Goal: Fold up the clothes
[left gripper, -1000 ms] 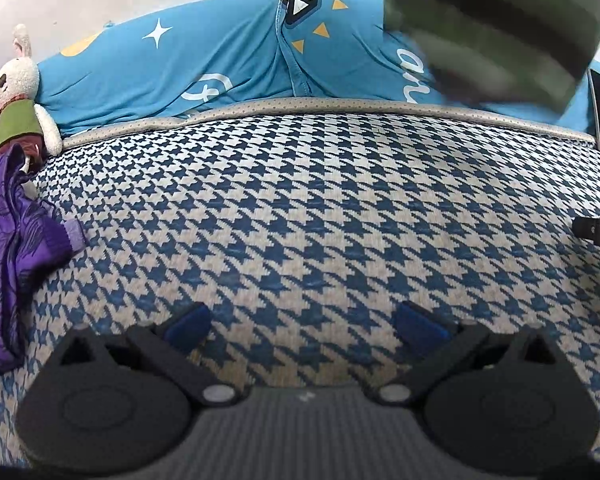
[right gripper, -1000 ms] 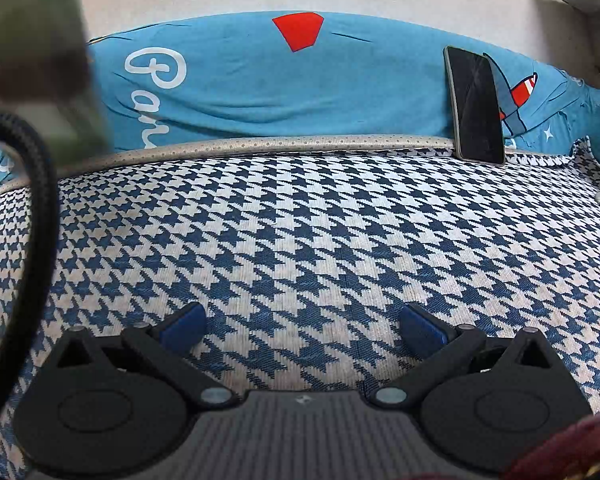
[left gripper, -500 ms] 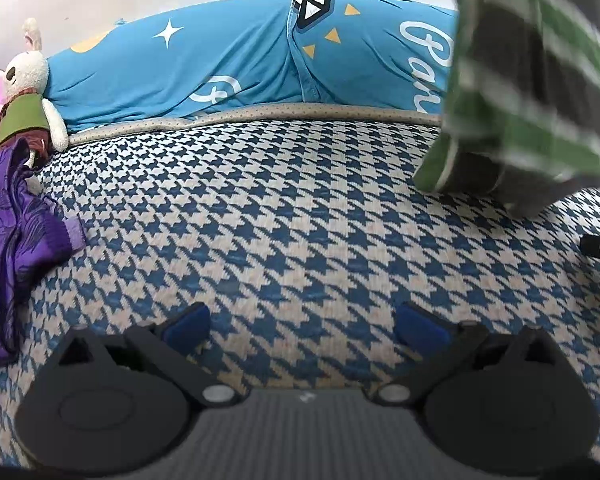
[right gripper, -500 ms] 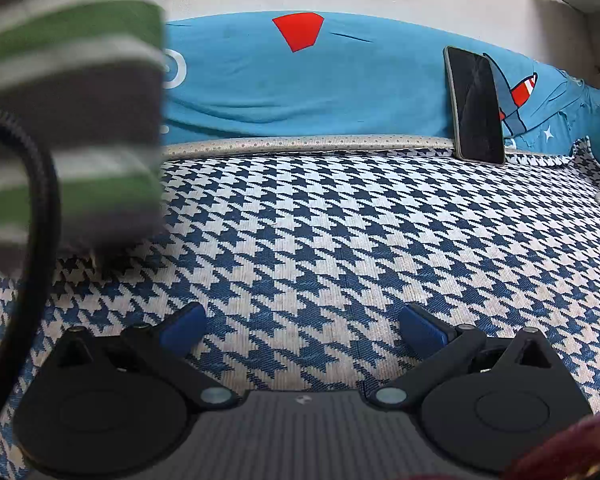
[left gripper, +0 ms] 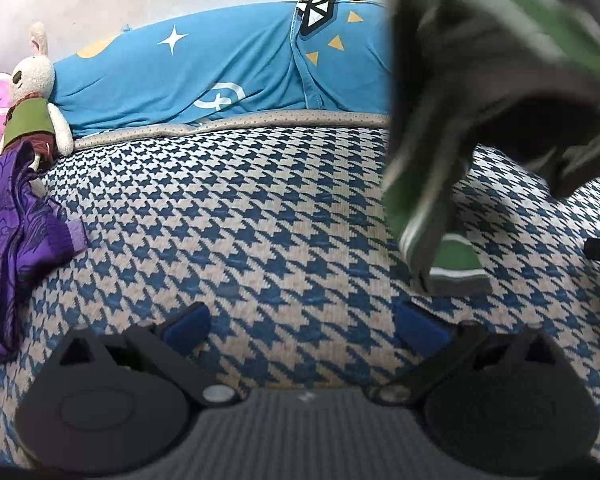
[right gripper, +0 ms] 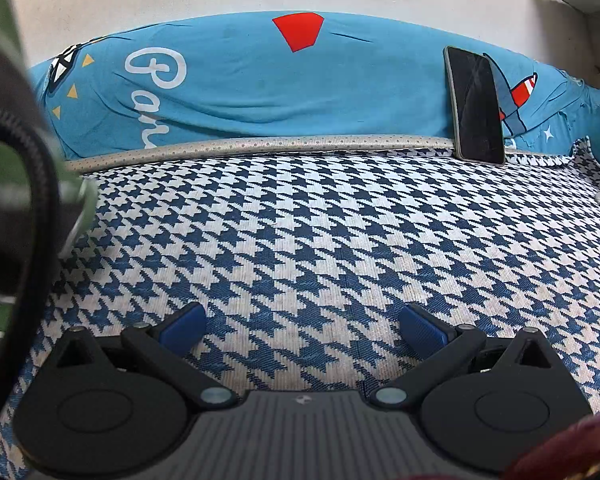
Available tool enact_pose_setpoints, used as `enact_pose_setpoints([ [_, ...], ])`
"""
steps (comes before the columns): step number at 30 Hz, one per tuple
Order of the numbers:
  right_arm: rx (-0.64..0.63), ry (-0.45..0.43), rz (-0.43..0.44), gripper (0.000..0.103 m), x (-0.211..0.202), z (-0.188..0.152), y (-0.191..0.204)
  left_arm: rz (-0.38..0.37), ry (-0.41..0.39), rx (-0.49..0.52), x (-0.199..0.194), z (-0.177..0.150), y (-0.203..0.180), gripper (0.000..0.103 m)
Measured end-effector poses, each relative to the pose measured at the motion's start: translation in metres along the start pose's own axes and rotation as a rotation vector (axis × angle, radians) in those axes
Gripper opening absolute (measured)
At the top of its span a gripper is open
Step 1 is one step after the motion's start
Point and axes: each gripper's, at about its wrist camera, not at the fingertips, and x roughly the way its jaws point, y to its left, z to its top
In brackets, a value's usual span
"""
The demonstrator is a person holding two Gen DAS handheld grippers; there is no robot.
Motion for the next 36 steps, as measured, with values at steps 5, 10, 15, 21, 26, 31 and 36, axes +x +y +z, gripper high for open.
enact_pose_setpoints([
  [5, 0.0, 0.0, 0.0, 0.103, 0.001, -0.001, 0.0, -0.001, -0.003, -0.004, -0.001, -0.001, 0.0, 0.103],
  [10, 0.0, 0.0, 0.0, 0.103, -0.001, 0.002, 0.001, -0.005, -0.004, -0.013, -0.002, -0.001, 0.001, 0.103],
  [15, 0.0, 0.0, 0.0, 0.103, 0.0, 0.001, 0.0, 0.003, -0.004, -0.009, -0.001, -0.001, 0.0, 0.103],
  [21, -0.001, 0.0, -0.001, 0.103, 0.0, 0.001, 0.001, -0.004, 0.0, 0.001, 0.003, 0.002, -0.002, 0.103],
  [26, -0.001, 0.0, -0.001, 0.103, 0.0, 0.001, 0.001, -0.009, -0.003, 0.001, 0.012, 0.007, -0.001, 0.103],
  [31, -0.002, 0.001, -0.001, 0.103, -0.001, 0.001, 0.001, 0.001, -0.012, 0.012, 0.015, 0.007, -0.003, 0.103],
  [36, -0.001, 0.0, -0.001, 0.103, 0.0, 0.001, 0.001, -0.004, -0.014, 0.003, 0.017, 0.006, 0.002, 0.103],
])
